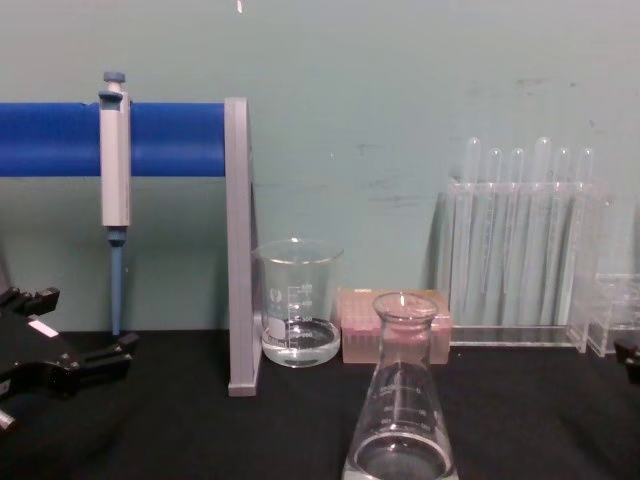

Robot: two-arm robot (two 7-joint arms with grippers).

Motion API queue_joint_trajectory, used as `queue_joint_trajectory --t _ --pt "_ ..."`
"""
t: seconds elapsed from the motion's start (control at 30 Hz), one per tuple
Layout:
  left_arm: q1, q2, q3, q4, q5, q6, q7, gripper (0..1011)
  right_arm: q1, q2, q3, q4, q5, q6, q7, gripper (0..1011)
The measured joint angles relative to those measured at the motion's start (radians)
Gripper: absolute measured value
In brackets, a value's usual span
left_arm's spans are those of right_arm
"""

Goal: Grasp the erlenmeyer flask with one hand, shake it three times, then place it back.

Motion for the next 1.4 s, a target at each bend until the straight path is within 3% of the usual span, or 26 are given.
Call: queue_joint_trajectory --t 0.8,0.87,1.03,1.17,1.4 --pt "0.000 0.000 0.000 0.000 0.000 0.000 0.000 1001 0.000 0.000 0.000 0.000 0.000 0.000 0.000 1000" --pt "0.000 0.000 0.000 0.000 0.000 0.000 0.000 1001 0.000 -0.004 0.015 0.004 0.007 -0.002 0.004 1000" --pt "0.000 0.000 0.000 0.000 0.000 0.000 0.000 1001 -0.005 -0.018 0.061 0.005 0.077 -0.008 0.047 1000" --pt "0.000 0.000 0.000 0.000 0.000 0.000 0.000 1001 -0.024 -0.022 0.110 -0.017 0.166 0.003 0.107 1000" --pt "0.000 0.000 0.000 0.000 0.000 0.000 0.000 1001 -0.065 -0.012 0.155 -0.074 0.251 0.044 0.177 1000"
